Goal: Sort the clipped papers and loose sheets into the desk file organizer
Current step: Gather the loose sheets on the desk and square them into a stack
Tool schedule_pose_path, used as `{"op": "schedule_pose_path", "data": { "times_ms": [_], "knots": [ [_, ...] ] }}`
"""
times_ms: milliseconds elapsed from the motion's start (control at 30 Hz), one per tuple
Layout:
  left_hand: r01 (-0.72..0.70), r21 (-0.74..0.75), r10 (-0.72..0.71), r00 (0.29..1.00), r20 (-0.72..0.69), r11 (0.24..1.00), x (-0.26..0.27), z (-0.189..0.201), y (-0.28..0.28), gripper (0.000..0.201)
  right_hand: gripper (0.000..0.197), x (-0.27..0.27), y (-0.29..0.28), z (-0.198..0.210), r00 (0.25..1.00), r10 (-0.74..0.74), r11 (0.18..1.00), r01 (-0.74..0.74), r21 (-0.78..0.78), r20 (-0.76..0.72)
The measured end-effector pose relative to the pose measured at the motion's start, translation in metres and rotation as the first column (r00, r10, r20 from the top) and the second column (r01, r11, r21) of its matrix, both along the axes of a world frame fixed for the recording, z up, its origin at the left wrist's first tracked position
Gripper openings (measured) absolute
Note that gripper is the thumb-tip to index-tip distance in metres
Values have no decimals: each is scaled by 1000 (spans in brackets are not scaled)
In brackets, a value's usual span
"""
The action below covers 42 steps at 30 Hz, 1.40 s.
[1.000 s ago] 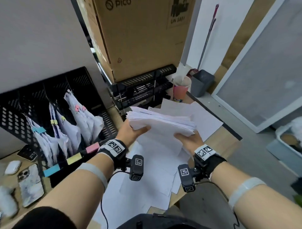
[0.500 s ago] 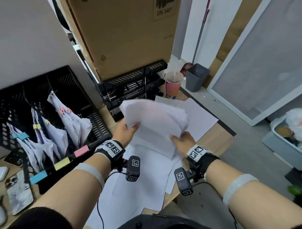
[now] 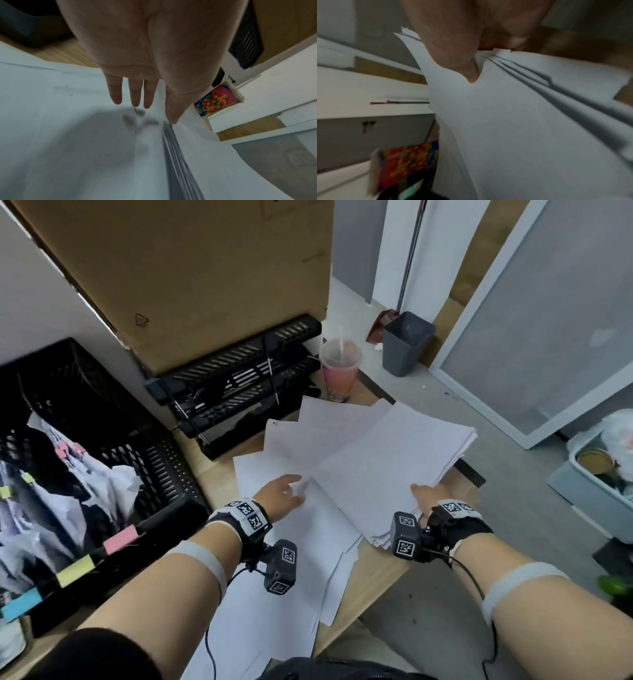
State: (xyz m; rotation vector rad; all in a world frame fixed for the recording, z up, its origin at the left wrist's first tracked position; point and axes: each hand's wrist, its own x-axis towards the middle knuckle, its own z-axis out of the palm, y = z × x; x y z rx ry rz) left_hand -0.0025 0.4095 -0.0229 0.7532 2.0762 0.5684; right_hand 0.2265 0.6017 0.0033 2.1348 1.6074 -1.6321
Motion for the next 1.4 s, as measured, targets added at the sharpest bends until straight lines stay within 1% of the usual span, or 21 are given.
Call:
{"op": "schedule_pose_path", "data": {
  "times_ms": [67, 100, 167, 233, 300, 367, 467, 533, 600, 733, 833, 933, 1033, 1100, 1133, 1200, 1267, 1333, 1367, 1400],
  "knots": [
    [56, -79, -60, 997, -54, 995, 2, -10, -1, 52, 47, -1, 5, -2, 999, 26, 998, -24, -56, 25],
    [62, -89, -70, 994, -85, 994, 2, -13, -1, 49, 45, -3, 7, -2, 997, 47, 997, -43, -68, 54],
    [74, -91, -85, 988, -130, 993, 1, -16, -1, 44, 34, -5, 13, 0, 992, 75, 996, -69, -64, 98],
    [80, -90, -93, 986, -140, 993, -2, -16, 1, 41, 25, -11, 18, 3, 991, 79, 996, -74, -54, 112],
    [46, -73, -55, 990, -128, 996, -6, -18, 1, 41, 21, -19, 18, 2, 988, 113, 993, -108, -53, 104],
    [3, -65, -10, 994, -109, 998, -7, -19, 0, 43, 37, -27, 18, -4, 987, 124, 992, -124, -12, 102],
    [-61, -69, 55, 995, -84, 996, -9, -24, 1, 49, 55, -27, 15, -11, 991, 38, 998, -45, 52, 130],
    [-86, -80, 81, 994, -68, 993, -9, -24, 3, 55, 58, -25, 11, -10, 987, -19, 999, 12, 43, 157],
    [-101, -98, 96, 994, -51, 990, -12, -24, 6, 60, 61, -25, 6, -9, 987, -53, 998, 48, 40, 151],
    [-165, -113, 162, 986, -38, 980, -17, -22, 6, 60, 66, -26, -1, -8, 983, -72, 997, 67, 34, 168],
    [-273, -117, 275, 961, -1, 955, -22, -20, 2, 57, 60, -21, -3, -3, 973, -19, 1000, 18, 8, 231],
    [-360, -86, 368, 925, 94, 929, -24, -17, -2, 52, 58, -16, -7, -5, 962, 79, 997, -78, -12, 263],
    [-393, -55, 396, 904, 161, 918, -23, -17, -8, 61, 48, -18, -24, -13, 953, 216, 976, -204, -75, 212],
    [-396, -37, 396, 899, 185, 917, -22, -15, -12, 62, 46, -24, -43, -20, 926, 347, 935, -329, -128, 150],
    [-373, -33, 373, 914, 158, 927, -22, -15, -15, 61, 47, -29, -54, -22, 906, 404, 911, -387, -141, 125],
    [-281, -66, 283, 959, 29, 957, -24, -16, -23, 65, 48, -36, -73, -28, 885, 452, 889, -438, -132, 114],
    [-210, -130, 198, 975, -101, 969, -28, -19, -34, 72, 40, -42, -91, -33, 892, 433, 899, -416, -138, 130],
    [-201, -178, 179, 975, -133, 963, -29, -20, -43, 79, 23, -45, -107, -31, 901, 396, 917, -376, -133, 177],
    [-204, -195, 183, 975, -124, 959, -29, -21, -47, 82, 21, -47, -113, -30, 902, 384, 922, -367, -122, 197],
    [-213, -204, 194, 975, -107, 956, -30, -22, -49, 84, 24, -48, -118, -29, 899, 387, 922, -372, -109, 206]
  ]
}}
